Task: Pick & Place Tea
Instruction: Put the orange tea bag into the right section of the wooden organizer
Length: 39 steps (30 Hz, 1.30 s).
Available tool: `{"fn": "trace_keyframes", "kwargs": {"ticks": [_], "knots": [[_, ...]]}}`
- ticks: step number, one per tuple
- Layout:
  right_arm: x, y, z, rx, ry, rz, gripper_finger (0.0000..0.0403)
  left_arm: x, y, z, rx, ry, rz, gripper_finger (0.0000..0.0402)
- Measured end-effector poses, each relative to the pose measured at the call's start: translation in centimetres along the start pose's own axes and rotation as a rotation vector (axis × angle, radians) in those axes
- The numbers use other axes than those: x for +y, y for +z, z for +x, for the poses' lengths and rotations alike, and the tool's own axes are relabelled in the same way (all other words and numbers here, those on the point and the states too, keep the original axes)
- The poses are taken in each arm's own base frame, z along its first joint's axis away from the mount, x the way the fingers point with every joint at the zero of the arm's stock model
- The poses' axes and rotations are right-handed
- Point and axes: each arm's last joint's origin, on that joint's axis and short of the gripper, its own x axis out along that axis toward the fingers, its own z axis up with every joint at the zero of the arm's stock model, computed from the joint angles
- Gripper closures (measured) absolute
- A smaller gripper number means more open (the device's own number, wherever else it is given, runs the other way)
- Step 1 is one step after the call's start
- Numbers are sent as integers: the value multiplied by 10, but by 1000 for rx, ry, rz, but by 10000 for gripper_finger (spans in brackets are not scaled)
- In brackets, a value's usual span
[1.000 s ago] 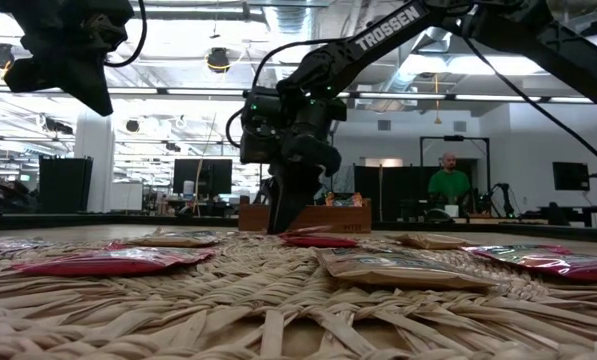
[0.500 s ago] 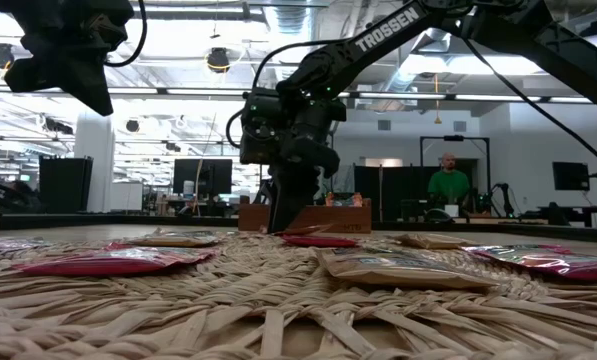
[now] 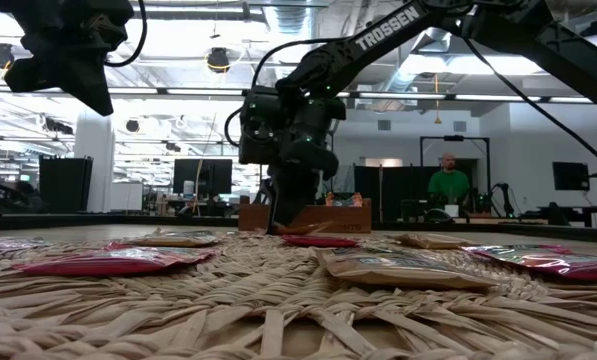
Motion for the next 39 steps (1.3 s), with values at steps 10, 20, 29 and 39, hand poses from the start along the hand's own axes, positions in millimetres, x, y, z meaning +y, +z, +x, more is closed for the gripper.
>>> {"fn": "trace_keyframes", "kwargs": {"ticks": [10, 20, 29, 39], "knots": [[0, 0, 1, 17, -26, -2, 333, 0, 0, 0, 0, 0, 0, 401], [-1, 0, 1, 28, -50, -3, 367, 0, 0, 0, 0, 0, 1, 401], [-2, 0, 0, 32, -68, -4, 397, 0, 0, 0, 0, 0, 1, 401], [-6, -7, -4, 62, -43, 27, 343, 0, 0, 0, 0, 0, 1, 402]]}}
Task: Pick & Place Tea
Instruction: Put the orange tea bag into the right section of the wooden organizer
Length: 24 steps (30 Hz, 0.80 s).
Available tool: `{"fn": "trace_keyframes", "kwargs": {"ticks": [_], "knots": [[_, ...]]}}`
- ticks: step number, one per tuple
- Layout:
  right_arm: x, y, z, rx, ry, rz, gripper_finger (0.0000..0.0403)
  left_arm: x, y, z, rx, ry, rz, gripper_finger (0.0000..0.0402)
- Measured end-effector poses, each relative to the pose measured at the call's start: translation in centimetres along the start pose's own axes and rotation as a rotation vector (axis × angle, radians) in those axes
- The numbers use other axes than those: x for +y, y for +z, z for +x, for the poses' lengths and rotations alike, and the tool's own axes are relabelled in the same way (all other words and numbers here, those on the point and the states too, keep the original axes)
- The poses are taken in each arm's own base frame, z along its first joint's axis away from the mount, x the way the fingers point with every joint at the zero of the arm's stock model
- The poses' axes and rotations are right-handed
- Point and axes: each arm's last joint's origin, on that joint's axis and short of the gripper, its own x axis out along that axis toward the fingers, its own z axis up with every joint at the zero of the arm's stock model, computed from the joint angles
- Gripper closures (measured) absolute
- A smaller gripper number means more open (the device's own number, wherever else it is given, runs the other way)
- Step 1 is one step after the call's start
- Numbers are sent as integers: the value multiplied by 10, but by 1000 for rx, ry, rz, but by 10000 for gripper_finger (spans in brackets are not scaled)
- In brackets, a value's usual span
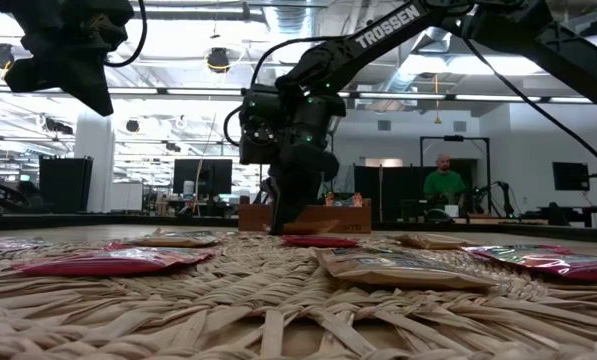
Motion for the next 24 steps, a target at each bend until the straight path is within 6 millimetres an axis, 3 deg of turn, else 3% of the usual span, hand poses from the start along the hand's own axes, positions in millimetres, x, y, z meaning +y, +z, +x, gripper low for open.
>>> {"fn": "trace_keyframes", "kwargs": {"ticks": [6, 17, 24], "knots": [[-5, -5, -8, 39, 20, 31, 324, 0, 0, 0, 0, 0, 0, 402], [-8, -2, -22, 62, 18, 16, 325, 0, 0, 0, -9, 3, 1, 402], [4, 6, -48, 53, 41, -25, 326, 0, 1, 0, -21, 7, 1, 401]]}}
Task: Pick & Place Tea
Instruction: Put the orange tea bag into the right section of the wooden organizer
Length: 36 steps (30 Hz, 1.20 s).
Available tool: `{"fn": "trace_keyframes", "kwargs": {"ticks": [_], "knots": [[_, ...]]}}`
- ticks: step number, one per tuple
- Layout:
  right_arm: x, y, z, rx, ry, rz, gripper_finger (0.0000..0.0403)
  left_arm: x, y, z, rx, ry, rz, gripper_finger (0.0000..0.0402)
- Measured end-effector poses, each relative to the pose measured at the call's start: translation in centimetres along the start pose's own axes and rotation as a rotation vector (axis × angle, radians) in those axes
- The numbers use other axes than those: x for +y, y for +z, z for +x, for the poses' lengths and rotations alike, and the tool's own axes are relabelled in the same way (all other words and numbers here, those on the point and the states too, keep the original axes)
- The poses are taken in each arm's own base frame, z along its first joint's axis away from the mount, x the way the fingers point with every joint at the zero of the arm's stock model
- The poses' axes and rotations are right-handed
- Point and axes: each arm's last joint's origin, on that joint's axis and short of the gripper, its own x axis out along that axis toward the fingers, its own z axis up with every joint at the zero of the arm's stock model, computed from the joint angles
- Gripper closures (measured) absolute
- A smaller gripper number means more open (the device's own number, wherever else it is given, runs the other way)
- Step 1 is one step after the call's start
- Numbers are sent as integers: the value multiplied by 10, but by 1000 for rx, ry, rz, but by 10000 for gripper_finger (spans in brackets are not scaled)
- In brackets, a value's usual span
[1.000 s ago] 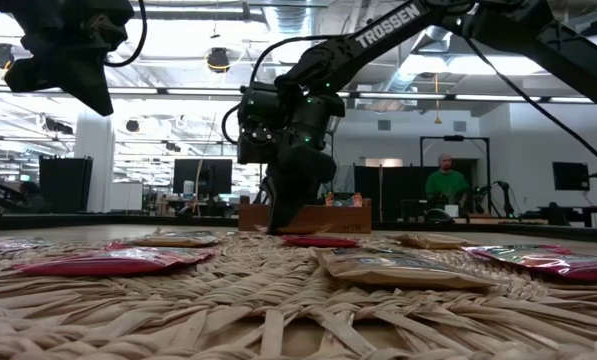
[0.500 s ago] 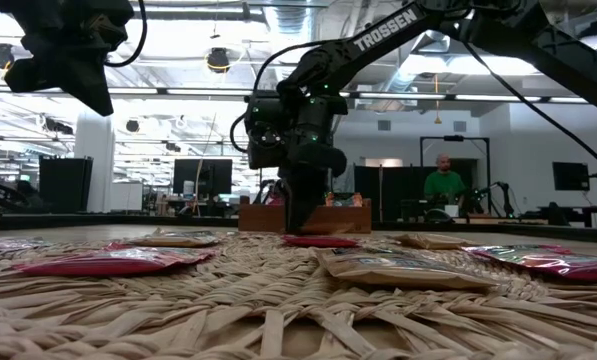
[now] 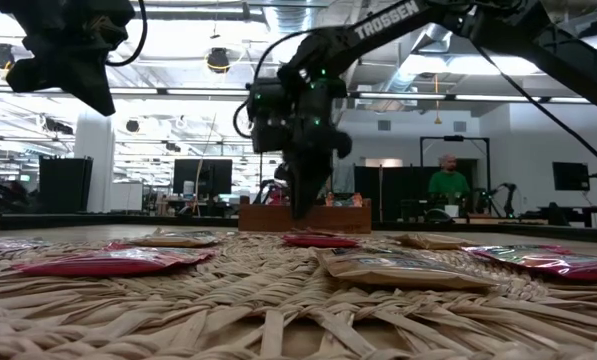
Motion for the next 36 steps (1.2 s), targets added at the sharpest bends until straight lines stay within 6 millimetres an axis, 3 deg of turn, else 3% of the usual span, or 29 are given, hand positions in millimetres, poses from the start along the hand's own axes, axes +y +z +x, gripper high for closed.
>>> {"fn": "trace_keyframes", "kwargs": {"ticks": [6, 13, 19, 36], "knots": [[10, -1, -1, -8, 115, -10, 326, 0, 0, 0, -5, 2, 15, 401], [11, -16, 30, 64, 146, 22, 326, 0, 0, 0, -11, 3, 16, 401], [4, -38, 41, 83, 193, 111, 326, 0, 0, 0, -11, 3, 16, 401], [-25, -87, 21, 230, 234, 327, 326, -1, 0, 0, -5, -12, 6, 402]]}}
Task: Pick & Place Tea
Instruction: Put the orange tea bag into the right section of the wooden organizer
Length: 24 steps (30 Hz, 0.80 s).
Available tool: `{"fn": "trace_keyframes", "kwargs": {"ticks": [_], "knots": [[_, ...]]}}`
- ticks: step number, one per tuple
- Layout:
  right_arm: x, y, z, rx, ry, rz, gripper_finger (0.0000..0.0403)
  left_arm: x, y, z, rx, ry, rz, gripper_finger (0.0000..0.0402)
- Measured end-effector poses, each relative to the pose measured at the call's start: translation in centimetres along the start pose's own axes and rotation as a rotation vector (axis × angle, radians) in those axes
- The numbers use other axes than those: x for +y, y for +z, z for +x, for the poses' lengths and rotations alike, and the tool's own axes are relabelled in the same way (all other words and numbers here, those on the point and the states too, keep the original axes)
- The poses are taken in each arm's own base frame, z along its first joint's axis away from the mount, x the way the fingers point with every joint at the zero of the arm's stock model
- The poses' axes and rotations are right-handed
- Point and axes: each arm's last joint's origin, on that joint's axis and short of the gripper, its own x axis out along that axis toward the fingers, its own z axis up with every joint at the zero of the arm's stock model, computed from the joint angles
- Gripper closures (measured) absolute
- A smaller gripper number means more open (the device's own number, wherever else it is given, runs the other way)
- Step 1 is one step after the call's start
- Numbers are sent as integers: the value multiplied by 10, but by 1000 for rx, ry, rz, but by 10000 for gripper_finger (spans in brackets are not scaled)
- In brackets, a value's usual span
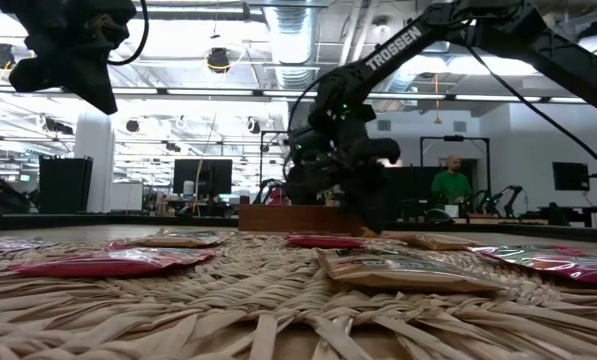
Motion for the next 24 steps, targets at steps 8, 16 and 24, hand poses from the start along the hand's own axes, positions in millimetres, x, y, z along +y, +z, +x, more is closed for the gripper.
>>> {"fn": "trace_keyframes", "kwargs": {"ticks": [8, 16, 24], "knots": [[-11, -30, -11, 57, 84, 106, 346, 0, 0, 0, 0, 0, 1, 402], [36, -56, -68, -91, -4, 39, 378, 0, 0, 0, -12, 4, 3, 401], [63, -93, -83, -293, -145, -156, 390, 0, 1, 0, -26, 9, 4, 401]]}}
